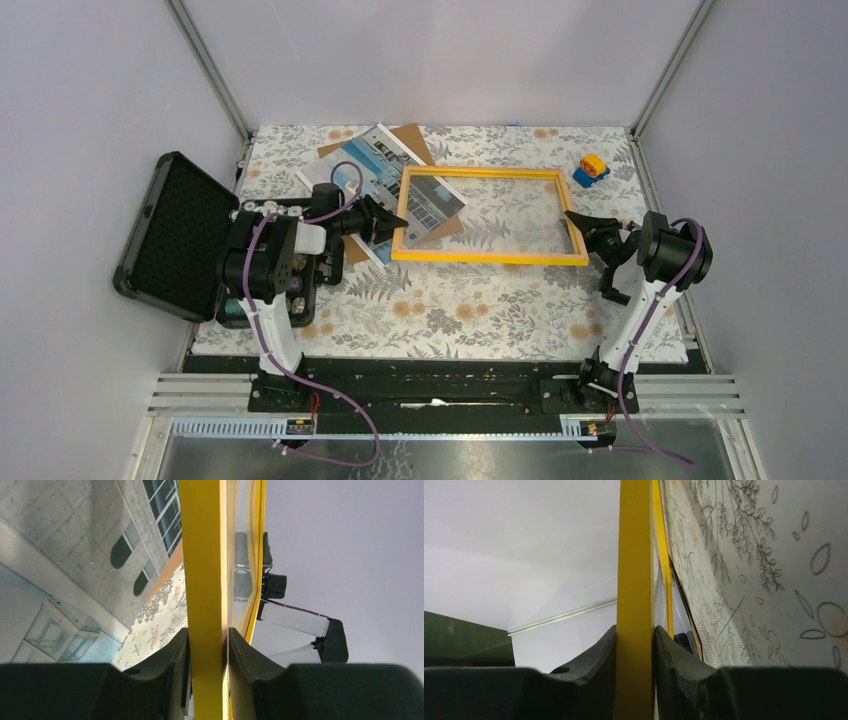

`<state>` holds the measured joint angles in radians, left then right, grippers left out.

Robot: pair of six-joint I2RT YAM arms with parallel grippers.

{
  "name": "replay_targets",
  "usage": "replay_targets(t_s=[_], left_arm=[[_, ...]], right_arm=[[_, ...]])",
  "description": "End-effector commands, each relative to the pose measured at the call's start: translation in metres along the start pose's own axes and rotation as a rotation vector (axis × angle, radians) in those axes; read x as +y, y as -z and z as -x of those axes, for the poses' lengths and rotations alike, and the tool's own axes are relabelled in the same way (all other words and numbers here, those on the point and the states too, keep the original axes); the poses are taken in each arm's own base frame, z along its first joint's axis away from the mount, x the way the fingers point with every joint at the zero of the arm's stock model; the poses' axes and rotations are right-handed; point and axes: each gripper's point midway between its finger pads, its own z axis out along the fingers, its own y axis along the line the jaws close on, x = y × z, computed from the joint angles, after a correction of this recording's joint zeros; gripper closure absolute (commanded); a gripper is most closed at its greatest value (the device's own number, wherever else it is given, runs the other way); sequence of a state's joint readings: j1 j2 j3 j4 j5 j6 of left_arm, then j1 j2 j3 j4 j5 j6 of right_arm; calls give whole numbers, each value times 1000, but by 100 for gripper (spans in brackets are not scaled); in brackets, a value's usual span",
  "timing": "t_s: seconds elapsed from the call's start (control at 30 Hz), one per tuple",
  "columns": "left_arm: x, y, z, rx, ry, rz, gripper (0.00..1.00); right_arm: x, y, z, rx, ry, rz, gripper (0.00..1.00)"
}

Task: Put the photo into the frame

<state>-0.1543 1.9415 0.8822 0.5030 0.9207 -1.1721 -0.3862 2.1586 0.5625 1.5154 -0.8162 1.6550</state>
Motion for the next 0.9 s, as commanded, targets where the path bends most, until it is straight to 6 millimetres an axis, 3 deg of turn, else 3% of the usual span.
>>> replay_targets(t_s=[0.0,0.07,0.13,0.2,0.4,0.5,0.67,0.87], left_arm=[[-34,2,-6,26,-114,-125,72],[-37,3,-7,25,-110,-143,65],[-37,4,-6,14,-101,-156,55],[-40,4,-4,1,-87,-182,47],[-48,6,1,-41,-30,-286,33],[-46,5,3,-53,-18,-282,32],[-26,0,10,-94,-32,-144,34],[-37,15,20,-152,1,-220,37]], right_arm=[[37,4,-25,72,122,122,73],[35,5,-27,73,115,117,74],[33,7,-29,74,114,112,87],[31,9,-30,75,110,107,91],[30,9,-32,84,105,104,67],[29,8,-31,87,101,101,64],[29,7,-28,80,99,103,67],[31,8,-27,85,96,106,71]])
